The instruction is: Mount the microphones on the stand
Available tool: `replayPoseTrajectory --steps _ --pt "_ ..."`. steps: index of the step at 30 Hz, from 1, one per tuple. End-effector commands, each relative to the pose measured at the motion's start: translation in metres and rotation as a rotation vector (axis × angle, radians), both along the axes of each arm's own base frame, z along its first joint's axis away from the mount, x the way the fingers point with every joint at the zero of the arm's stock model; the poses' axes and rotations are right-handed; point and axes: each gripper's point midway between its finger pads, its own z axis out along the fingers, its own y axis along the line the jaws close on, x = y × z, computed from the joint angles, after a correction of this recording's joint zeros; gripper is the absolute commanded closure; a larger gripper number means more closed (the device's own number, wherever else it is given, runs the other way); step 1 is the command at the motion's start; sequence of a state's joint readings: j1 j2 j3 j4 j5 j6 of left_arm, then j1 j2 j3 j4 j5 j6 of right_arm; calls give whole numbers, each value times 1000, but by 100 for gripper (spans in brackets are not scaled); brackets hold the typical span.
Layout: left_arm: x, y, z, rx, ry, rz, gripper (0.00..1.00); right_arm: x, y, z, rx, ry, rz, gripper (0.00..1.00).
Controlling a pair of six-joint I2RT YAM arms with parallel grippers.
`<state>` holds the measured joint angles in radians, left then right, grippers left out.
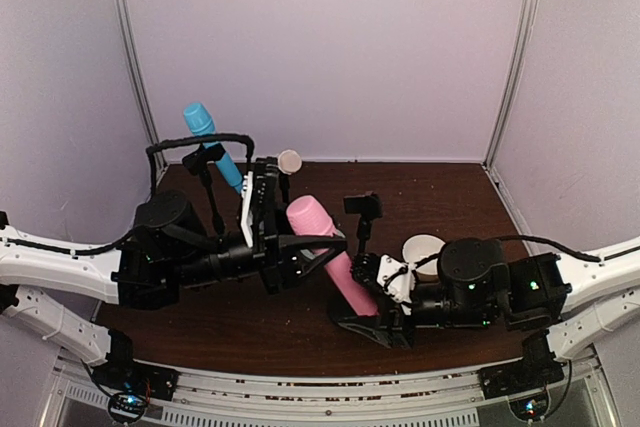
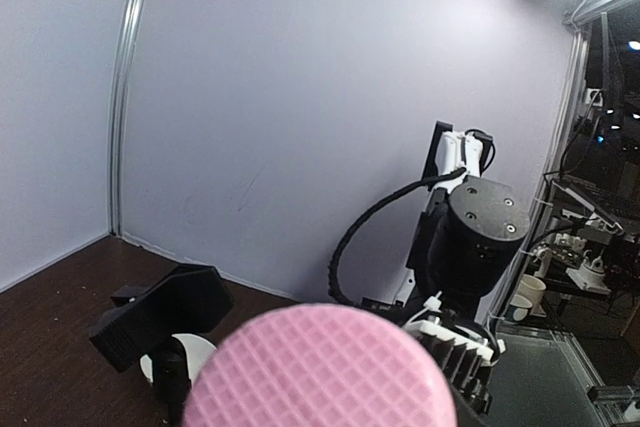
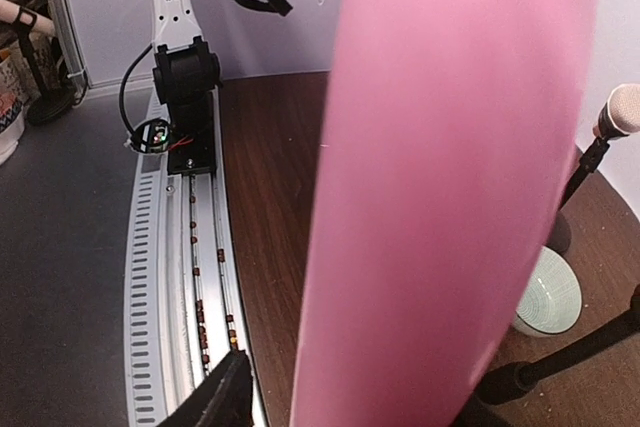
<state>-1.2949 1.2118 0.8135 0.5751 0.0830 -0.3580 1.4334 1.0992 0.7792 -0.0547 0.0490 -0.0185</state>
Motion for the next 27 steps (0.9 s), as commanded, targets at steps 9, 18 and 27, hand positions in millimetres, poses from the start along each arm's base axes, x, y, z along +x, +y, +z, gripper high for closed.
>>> replayPoseTrajectory --steps 9,18,27 --pt "15 2 20 -4 -38 76 34 14 -37 56 204 -31 -111 75" --pt "23 -1 -20 164 -135 119 26 26 -101 74 320 -21 -228 84" --pt "68 -15 -48 193 -113 169 33 35 -139 80 375 -7 -318 87"
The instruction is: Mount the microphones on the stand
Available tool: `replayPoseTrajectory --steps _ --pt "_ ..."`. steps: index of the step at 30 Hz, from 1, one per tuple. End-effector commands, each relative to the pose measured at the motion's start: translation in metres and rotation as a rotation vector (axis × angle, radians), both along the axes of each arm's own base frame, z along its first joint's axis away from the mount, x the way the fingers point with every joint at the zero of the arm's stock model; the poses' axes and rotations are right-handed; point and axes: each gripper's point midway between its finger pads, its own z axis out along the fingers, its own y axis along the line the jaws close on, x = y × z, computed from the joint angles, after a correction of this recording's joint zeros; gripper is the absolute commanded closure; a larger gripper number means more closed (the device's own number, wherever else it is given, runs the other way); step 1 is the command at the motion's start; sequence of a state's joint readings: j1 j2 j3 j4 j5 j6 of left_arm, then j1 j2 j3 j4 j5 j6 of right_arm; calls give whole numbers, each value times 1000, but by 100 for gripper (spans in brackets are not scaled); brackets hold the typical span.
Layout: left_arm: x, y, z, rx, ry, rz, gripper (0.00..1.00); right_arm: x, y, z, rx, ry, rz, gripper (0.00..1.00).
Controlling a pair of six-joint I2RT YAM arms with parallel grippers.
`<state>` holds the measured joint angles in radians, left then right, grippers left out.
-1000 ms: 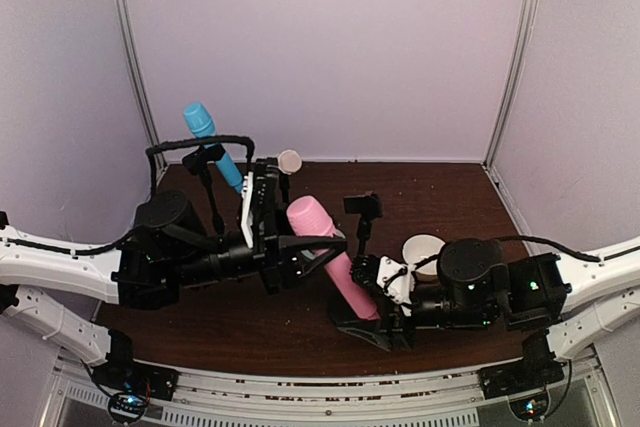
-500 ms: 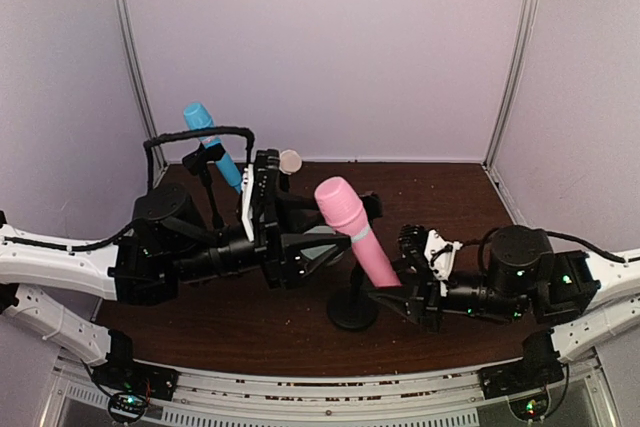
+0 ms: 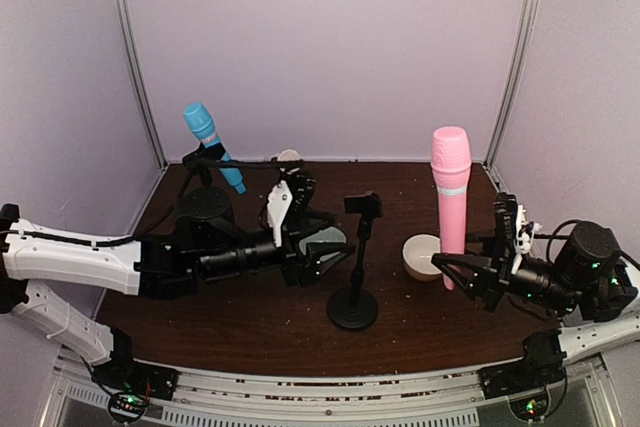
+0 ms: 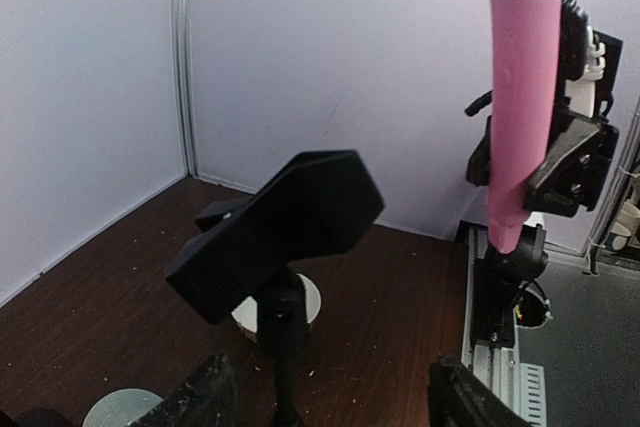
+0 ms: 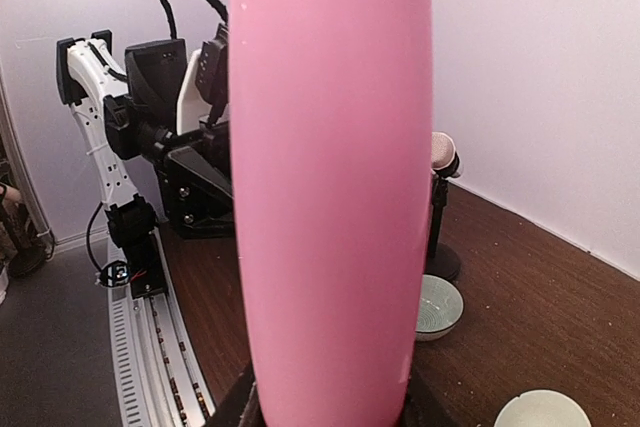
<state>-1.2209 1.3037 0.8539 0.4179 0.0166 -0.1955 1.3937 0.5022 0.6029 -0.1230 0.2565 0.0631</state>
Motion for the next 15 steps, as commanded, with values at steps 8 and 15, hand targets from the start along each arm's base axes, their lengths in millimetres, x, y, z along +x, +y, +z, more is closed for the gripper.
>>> replayPoseTrajectory --steps 8,15 --pt "37 -29 -9 -22 -67 -51 34 9 -23 -6 12 34 -77 87" --pt "45 -45 -15 -24 -93 -90 40 10 -19 -7 -6 28 -79 87"
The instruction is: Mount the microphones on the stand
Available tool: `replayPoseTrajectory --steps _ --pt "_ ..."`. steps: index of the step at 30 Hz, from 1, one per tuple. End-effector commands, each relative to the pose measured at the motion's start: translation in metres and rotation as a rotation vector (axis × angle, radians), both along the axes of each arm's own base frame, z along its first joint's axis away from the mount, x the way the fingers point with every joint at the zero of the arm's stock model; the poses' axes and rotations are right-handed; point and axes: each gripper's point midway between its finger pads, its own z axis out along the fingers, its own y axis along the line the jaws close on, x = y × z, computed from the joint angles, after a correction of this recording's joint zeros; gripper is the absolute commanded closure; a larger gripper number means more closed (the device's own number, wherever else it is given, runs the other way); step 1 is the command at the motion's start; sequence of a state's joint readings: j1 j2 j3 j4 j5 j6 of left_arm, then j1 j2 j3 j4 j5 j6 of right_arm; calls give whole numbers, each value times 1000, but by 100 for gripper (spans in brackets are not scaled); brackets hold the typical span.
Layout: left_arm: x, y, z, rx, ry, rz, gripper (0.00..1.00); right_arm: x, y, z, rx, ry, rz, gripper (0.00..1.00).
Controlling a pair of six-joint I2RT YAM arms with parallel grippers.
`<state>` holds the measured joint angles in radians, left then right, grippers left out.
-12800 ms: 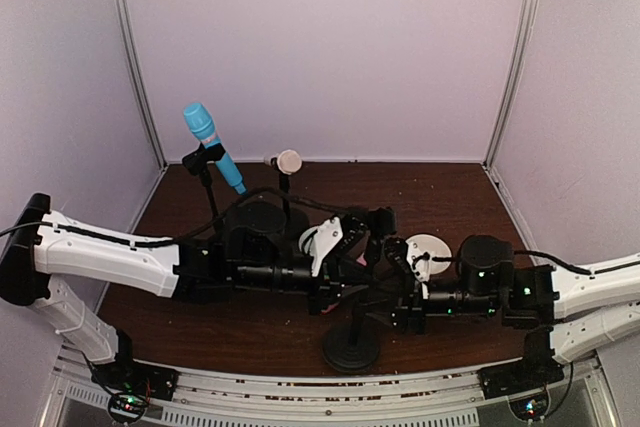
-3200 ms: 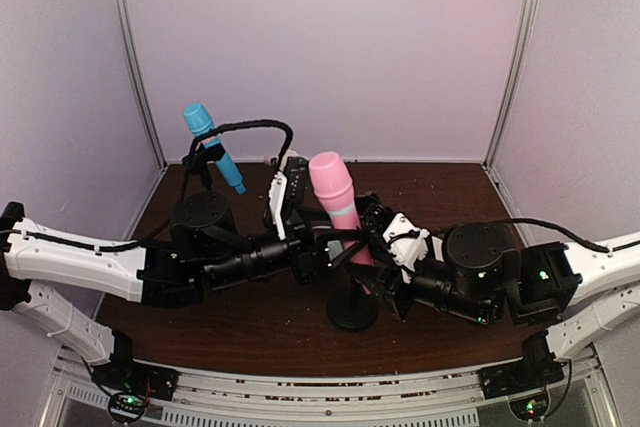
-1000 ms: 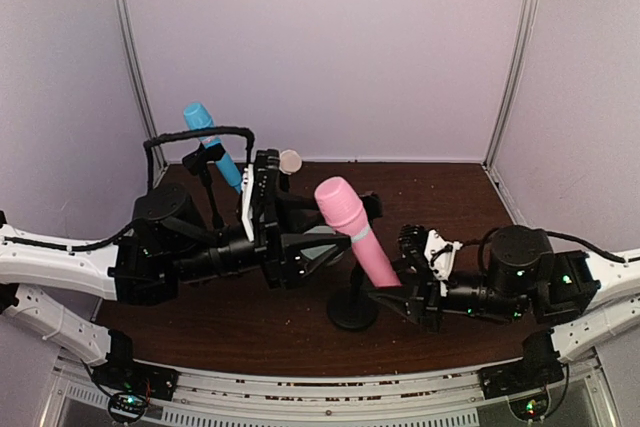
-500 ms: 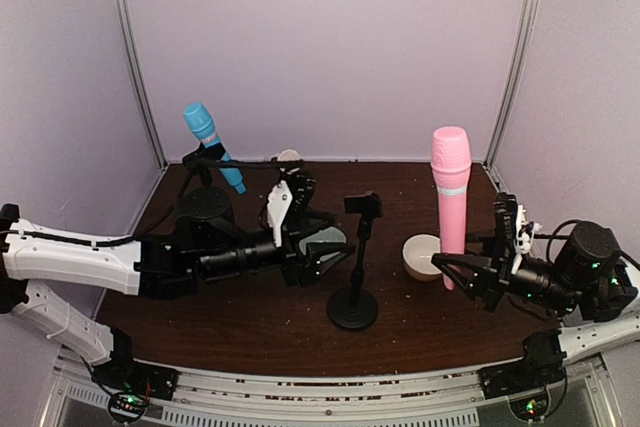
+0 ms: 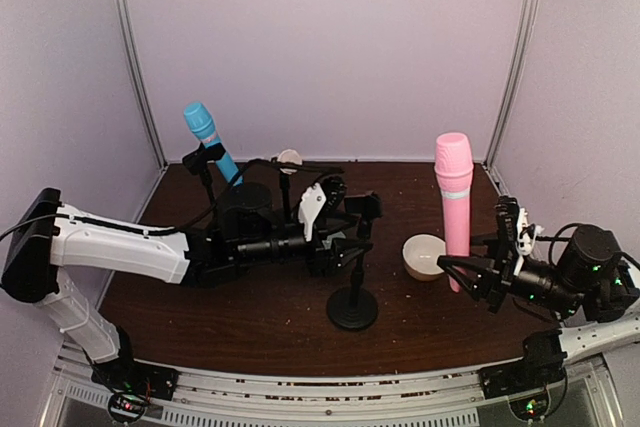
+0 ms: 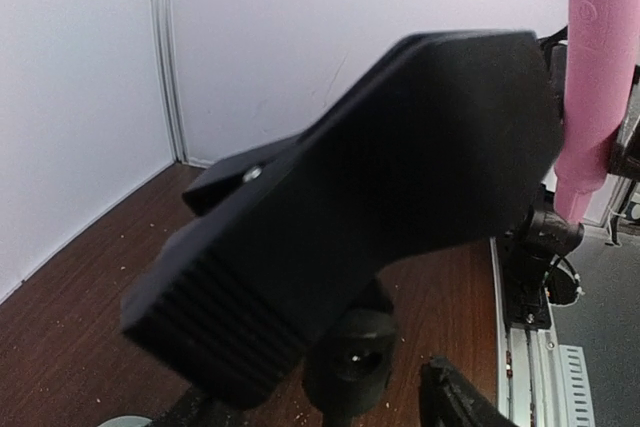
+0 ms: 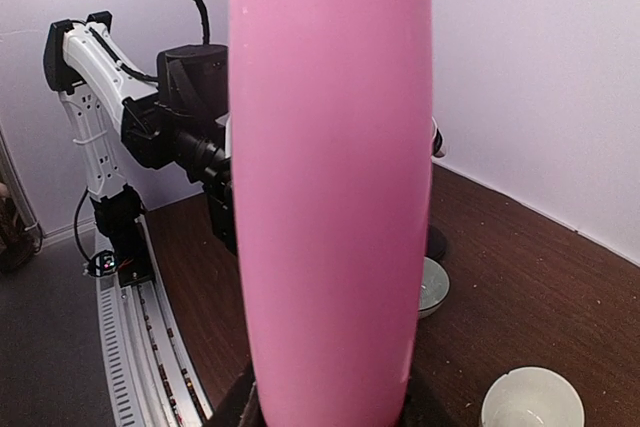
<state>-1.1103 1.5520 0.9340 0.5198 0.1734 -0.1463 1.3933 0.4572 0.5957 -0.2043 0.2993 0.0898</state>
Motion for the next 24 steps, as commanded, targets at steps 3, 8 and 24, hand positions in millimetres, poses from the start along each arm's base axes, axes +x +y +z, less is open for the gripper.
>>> replayPoseTrajectory --steps 3,8,24 --pt "4 -11 32 -109 -81 -59 47 5 -5 2 24 4 -35 87" --pt "4 -11 35 -122 -66 -59 70 6 -7 -1 24 4 -44 87" --pt "11 51 39 -169 65 474 100 13 3 -4 -11 -25 -66 88"
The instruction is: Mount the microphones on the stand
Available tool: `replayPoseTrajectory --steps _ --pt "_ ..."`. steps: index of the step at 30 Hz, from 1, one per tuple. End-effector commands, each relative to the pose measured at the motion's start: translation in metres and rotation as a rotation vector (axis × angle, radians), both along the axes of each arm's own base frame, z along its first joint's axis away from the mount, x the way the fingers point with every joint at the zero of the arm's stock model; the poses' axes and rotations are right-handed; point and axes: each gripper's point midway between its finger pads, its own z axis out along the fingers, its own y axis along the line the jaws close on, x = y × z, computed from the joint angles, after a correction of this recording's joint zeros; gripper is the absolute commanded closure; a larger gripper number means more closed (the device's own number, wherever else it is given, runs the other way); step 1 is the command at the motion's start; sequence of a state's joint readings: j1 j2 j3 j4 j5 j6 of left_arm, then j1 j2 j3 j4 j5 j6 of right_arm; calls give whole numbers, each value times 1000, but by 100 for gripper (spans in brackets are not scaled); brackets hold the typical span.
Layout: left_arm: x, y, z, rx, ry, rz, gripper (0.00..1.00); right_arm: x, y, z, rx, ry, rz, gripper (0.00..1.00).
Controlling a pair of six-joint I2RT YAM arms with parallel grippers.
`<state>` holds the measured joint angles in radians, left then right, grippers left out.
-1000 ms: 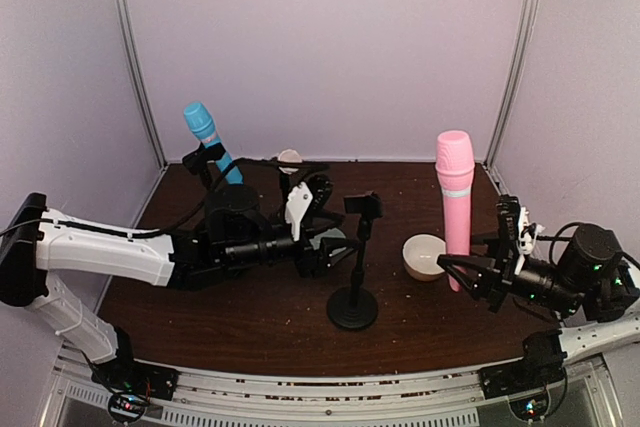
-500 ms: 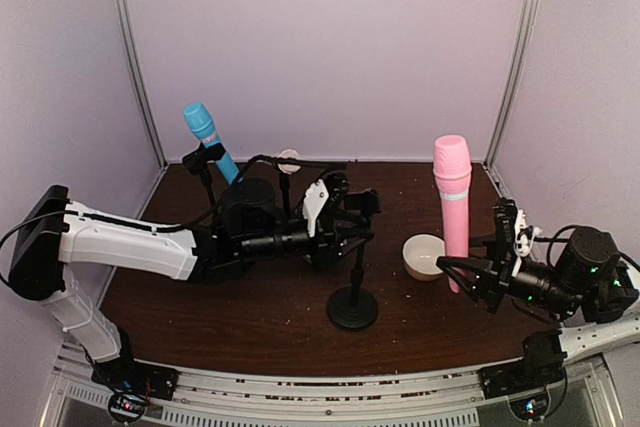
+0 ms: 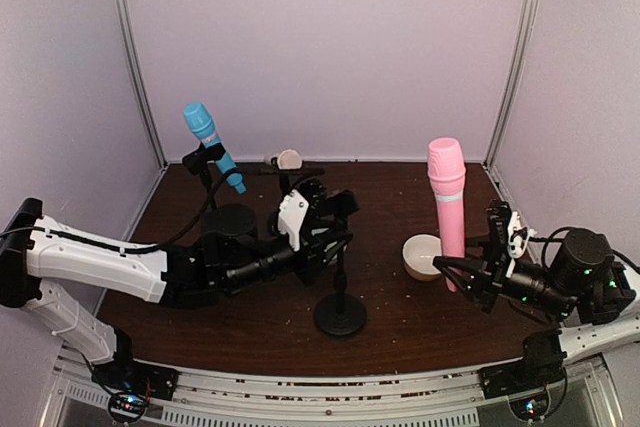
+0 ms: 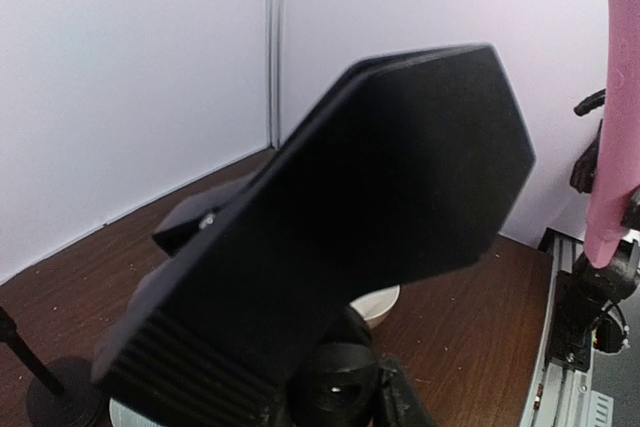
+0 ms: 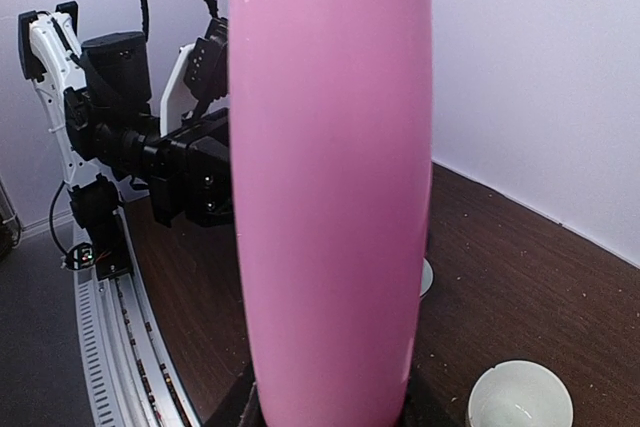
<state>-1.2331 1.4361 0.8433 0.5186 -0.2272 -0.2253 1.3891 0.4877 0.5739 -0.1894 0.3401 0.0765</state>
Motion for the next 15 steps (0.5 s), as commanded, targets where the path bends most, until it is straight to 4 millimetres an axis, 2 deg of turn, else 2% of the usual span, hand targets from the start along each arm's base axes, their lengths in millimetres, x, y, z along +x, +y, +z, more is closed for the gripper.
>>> replayPoseTrajectory --steps 1,4,9,14,15 --pt "12 19 29 -127 22 203 100 5 1 10 35 -21 -23 88" --pt "8 9 29 -112 32 229 100 6 1 10 32 -22 -24 88" --pt "12 5 16 -123 95 309 100 7 3 9 30 -19 -25 88" --pt "7 -6 6 -119 120 277 100 8 2 8 21 -16 -29 89" --pt "6 -7 6 -118 123 268 97 8 2 8 21 -16 -31 88"
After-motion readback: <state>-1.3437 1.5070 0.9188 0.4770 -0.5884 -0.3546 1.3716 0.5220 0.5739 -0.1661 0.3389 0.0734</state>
